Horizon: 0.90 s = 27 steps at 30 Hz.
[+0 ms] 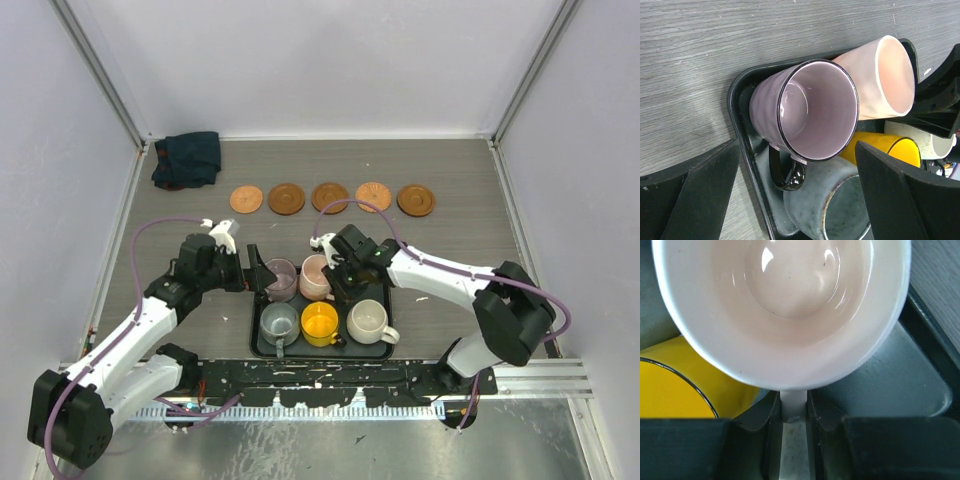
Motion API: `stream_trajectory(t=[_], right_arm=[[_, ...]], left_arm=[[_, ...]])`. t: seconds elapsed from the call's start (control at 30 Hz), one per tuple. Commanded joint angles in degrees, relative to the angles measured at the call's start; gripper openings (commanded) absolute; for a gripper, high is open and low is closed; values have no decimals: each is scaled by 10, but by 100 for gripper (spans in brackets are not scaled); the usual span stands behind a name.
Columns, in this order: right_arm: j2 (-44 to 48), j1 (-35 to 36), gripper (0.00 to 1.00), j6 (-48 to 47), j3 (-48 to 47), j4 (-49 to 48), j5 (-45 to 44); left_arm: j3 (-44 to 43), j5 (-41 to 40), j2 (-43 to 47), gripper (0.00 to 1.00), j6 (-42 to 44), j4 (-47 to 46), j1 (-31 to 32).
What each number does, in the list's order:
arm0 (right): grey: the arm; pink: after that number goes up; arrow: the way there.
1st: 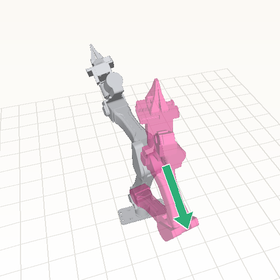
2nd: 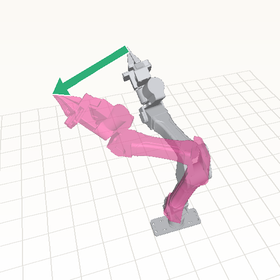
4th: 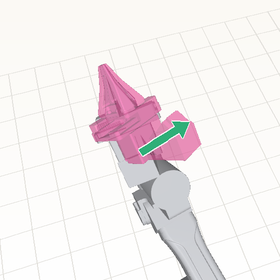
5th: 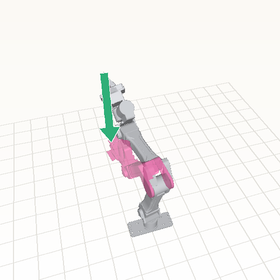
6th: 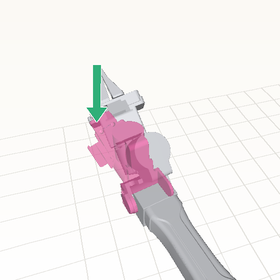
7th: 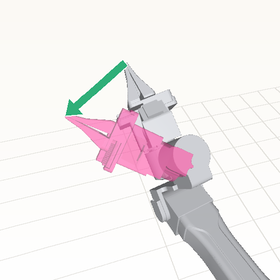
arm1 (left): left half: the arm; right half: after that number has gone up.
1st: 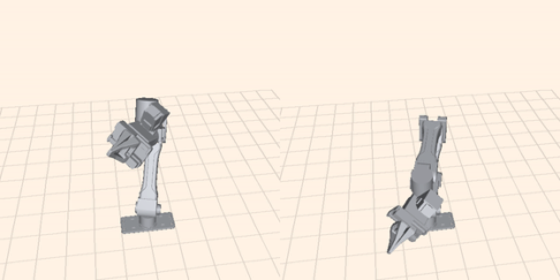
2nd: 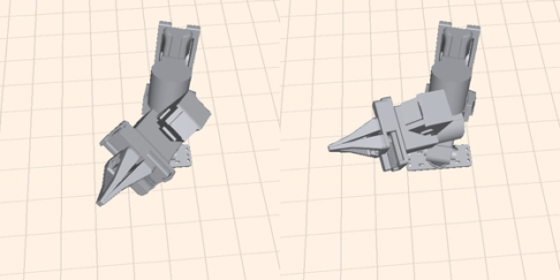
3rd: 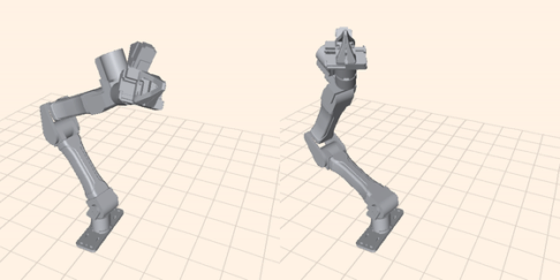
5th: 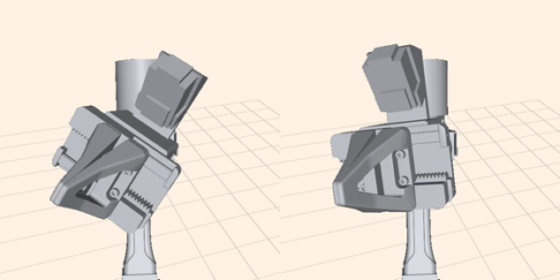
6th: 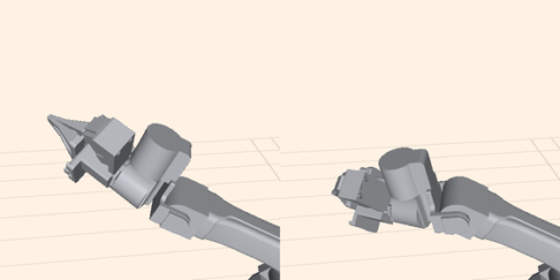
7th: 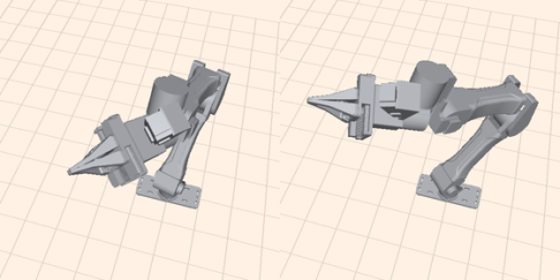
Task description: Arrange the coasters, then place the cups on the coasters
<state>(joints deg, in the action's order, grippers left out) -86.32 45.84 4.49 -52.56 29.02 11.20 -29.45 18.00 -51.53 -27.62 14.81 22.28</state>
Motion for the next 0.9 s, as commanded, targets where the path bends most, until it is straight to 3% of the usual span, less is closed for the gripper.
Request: stream_trajectory(t=[0.0, 0.27, 0.87], right_arm=[[62, 13, 1, 16, -30, -18, -95], [119, 19, 1, 27, -54, -26, -181], [67, 20, 2, 58, 31, -22, -113]], left_arm=[[2, 7, 1, 98, 2, -32, 2], [2, 4, -3, 98, 2, -42, 2], [8, 8, -2, 98, -2, -38, 2]])
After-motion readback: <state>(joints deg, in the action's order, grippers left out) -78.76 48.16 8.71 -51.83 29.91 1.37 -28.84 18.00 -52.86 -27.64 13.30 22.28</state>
